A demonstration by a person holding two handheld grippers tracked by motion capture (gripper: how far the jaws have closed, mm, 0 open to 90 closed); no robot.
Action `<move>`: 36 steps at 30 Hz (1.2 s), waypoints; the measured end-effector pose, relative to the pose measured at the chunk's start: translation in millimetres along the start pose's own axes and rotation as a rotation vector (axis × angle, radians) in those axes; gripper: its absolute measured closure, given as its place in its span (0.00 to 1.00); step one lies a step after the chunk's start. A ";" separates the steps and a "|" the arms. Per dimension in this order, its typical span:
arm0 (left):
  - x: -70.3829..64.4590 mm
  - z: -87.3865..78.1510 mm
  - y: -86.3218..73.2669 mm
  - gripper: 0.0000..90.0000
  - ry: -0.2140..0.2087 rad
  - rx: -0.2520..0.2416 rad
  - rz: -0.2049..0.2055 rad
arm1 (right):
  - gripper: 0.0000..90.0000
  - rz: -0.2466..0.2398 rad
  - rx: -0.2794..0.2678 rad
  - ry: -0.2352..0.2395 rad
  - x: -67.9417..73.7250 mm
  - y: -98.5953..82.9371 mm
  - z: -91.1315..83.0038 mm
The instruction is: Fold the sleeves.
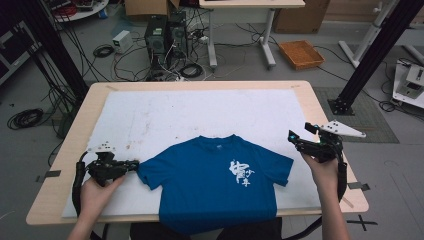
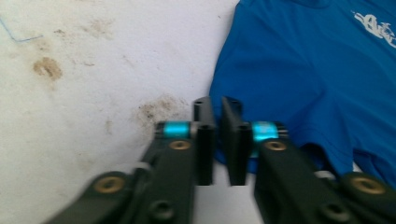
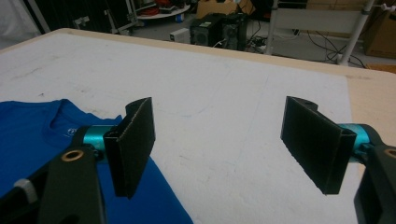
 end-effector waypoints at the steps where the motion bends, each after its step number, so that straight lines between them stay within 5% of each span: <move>1: -1.7 -0.8 2.0 0.98 -0.019 -0.004 -0.006 | 0.29 -0.001 -0.001 0.001 -0.2 -0.1 0.2; 8: -24.1 -3.7 23.9 0.98 -0.102 -0.052 0.008 | 0.29 0.000 -0.006 0.004 0.2 0.9 -0.5; 13: -65.6 6.1 55.3 0.98 -0.242 -0.115 -0.016 | 0.29 0.005 -0.017 0.006 0.1 2.3 -2.3; 14: -65.6 6.1 55.3 0.98 -0.242 -0.115 -0.016 | 0.29 0.006 -0.018 0.005 0.2 2.5 -2.6; 17: -94.6 26.9 70.4 0.98 -0.299 -0.106 -0.025 | 0.29 0.004 -0.023 0.007 -0.2 3.2 -3.5; 20: -106.7 40.4 75.8 0.98 -0.303 -0.092 -0.024 | 0.29 0.003 -0.025 0.005 -1.0 3.5 -4.6; 23: -121.3 70.7 82.4 0.98 -0.293 -0.054 -0.031 | 0.29 0.004 -0.027 0.002 -1.9 3.6 -5.4; 30: -131.9 112.9 83.9 0.98 -0.288 -0.009 -0.049 | 0.29 0.006 -0.022 -0.003 -3.1 1.9 -6.9; 34: -136.5 121.4 85.0 0.77 -0.303 -0.037 -0.020 | 0.29 0.019 -0.003 -0.005 -4.9 -1.1 -7.2; 35: -137.2 117.1 86.8 0.74 -0.284 -0.076 0.032 | 0.29 0.025 0.002 -0.004 -5.7 -1.9 -7.3; 36: -137.2 117.1 86.8 0.69 -0.284 -0.076 0.032 | 0.29 0.025 0.002 -0.004 -5.7 -1.9 -7.3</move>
Point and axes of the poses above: each handheld gripper's, and its own axes: z roughly forward along the jaws, y roughly out of its top, x roughly to its left, the point moved 4 cm from there along z, roughly forward along the jaws, and after that the axes turned 3 degrees about -x, right-handed, at the moved point
